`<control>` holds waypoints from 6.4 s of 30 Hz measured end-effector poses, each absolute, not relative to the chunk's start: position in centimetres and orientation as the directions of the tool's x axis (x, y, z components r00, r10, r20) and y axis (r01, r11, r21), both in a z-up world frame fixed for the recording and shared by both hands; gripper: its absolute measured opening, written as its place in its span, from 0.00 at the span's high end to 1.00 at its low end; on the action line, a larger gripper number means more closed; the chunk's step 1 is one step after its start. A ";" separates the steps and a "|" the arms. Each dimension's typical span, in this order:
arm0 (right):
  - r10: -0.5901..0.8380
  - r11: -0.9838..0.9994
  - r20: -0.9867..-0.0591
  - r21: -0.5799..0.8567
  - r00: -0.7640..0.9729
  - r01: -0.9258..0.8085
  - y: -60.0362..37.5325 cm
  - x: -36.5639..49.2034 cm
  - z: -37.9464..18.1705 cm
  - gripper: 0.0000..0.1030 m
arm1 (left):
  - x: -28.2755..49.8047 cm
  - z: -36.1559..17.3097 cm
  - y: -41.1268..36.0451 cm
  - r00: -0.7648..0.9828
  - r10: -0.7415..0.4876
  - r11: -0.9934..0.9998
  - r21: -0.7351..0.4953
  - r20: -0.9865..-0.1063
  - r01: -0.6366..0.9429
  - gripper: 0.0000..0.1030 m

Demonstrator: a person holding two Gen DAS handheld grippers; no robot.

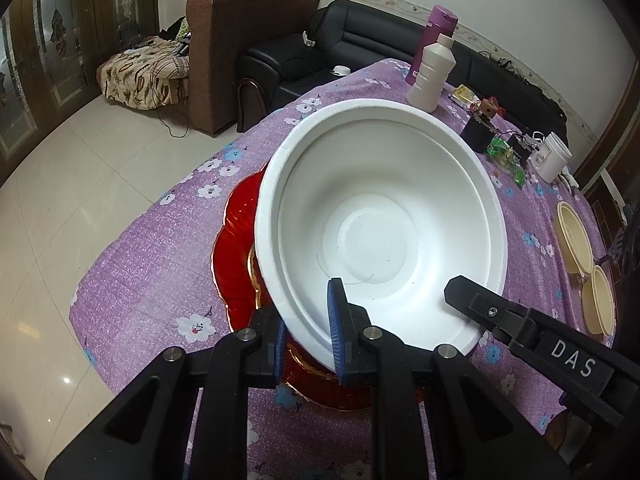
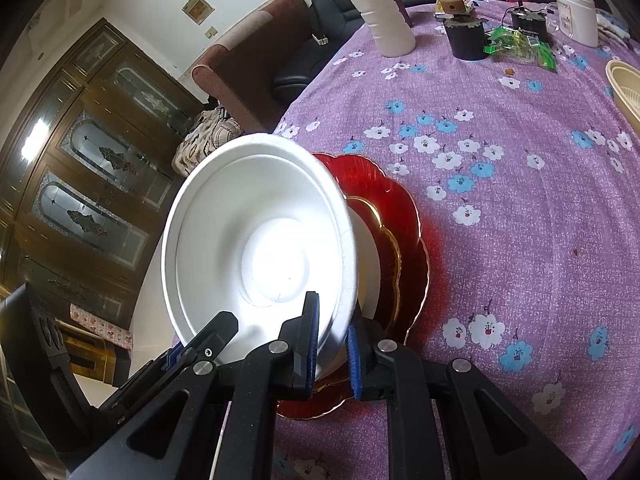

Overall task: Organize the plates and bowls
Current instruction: 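Lower the second white bowl into the first bowl on the red plates, then open both grippers to release the second white bowl, then move both grippers toward the two beige plastic bowls, then grasp the rim of the larger beige plastic bowl with both grippers, then lift the beige bowl and carry it toward the red plate stack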

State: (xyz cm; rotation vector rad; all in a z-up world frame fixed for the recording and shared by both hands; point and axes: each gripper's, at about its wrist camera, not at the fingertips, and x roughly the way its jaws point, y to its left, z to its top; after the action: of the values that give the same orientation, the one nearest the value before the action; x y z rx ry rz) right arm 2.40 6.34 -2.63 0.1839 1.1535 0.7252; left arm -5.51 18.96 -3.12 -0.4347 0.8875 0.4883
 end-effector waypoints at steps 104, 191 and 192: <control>0.187 0.982 -0.915 0.171 0.357 -0.077 -23.4 29.6 -4.0 0.88 | 25.4 -5.5 -9.2 0.531 0.099 0.989 0.023 -0.842 -0.148 0.81; 0.361 0.931 -0.831 0.346 0.422 -0.116 -18.6 4.1 -2.4 0.89 | 2.4 -3.6 -1.5 0.565 0.035 0.990 -0.048 -0.824 -0.131 0.86; 0.362 0.931 -0.831 0.346 0.422 -0.118 -18.5 4.1 -2.4 0.89 | 2.3 -3.6 -1.5 0.564 0.035 0.990 -0.048 -0.825 -0.131 0.86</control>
State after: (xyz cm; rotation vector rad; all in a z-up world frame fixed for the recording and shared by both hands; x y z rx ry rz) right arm 4.13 -18.54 -2.40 0.2500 1.0969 0.3043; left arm 2.33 -1.47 -3.62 -0.1082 0.9667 0.0979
